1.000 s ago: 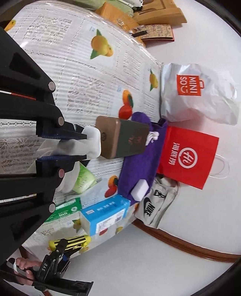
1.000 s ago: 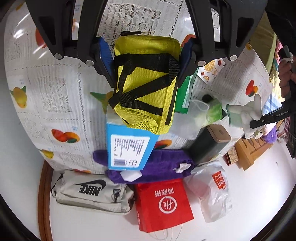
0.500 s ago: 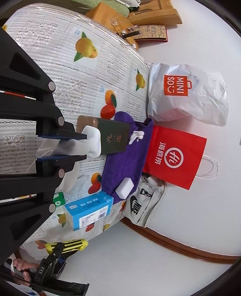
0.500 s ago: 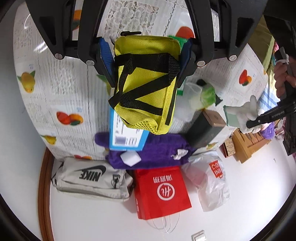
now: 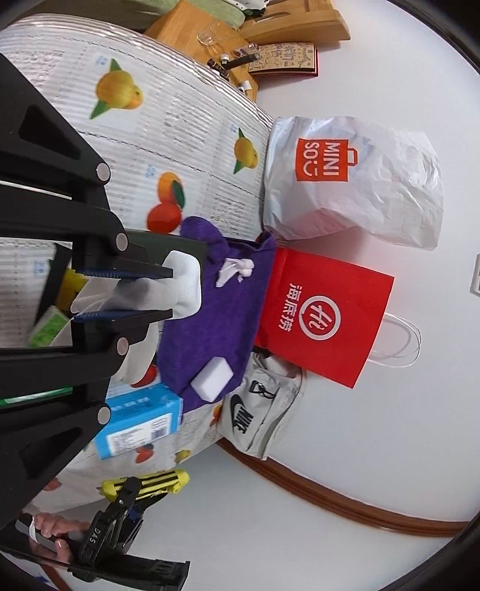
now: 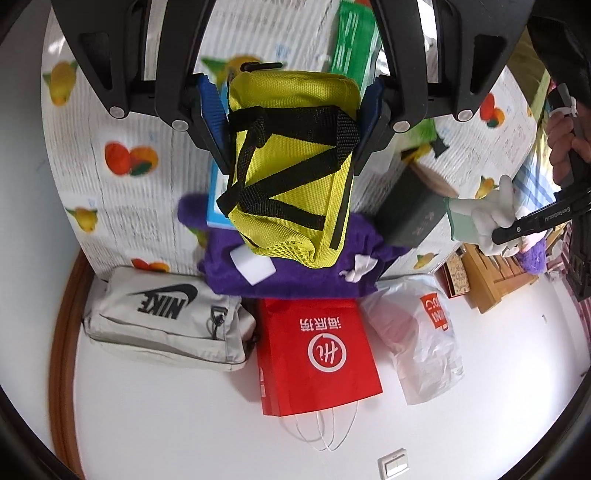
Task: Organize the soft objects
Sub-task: 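Lay the white gloves on the purple towel with the left tool while the right tool sets the pouch there, then grasp the green packet with the right tool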
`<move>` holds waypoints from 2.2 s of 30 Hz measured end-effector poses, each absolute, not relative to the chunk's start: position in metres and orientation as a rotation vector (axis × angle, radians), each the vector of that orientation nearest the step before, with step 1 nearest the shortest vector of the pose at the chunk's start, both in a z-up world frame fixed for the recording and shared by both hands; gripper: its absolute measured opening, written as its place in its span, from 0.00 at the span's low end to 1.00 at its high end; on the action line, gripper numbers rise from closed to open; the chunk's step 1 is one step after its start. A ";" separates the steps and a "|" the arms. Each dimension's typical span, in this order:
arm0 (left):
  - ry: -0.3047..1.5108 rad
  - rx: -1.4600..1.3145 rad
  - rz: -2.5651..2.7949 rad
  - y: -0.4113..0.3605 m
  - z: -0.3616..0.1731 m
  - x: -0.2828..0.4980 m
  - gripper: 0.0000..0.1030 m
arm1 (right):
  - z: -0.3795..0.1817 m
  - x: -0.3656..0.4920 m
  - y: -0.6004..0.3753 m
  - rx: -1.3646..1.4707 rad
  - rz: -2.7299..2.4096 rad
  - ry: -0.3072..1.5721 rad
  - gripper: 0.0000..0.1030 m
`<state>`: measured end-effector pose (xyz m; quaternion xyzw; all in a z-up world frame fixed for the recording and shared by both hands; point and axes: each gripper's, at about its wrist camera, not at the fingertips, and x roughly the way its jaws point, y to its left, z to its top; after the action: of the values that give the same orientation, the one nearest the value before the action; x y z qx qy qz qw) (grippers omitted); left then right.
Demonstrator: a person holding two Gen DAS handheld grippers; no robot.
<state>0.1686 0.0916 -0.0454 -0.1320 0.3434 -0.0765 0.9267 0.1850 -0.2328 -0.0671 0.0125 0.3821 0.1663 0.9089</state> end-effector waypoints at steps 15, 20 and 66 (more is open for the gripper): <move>0.707 -0.288 -0.166 0.088 -0.040 0.255 0.13 | -0.066 0.298 -0.205 -0.003 0.374 0.815 0.58; 0.724 -0.302 -0.173 0.086 -0.047 0.282 0.13 | -0.080 0.333 -0.185 -0.029 0.381 0.859 0.58; 0.974 -0.236 -0.118 0.078 -0.116 0.400 0.54 | -0.120 0.399 -0.158 -0.060 0.323 0.970 0.77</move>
<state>0.3998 0.0779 -0.1163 -0.1131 0.4665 -0.0566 0.8754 0.3991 -0.1581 -0.1201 -0.0289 0.4639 0.1545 0.8718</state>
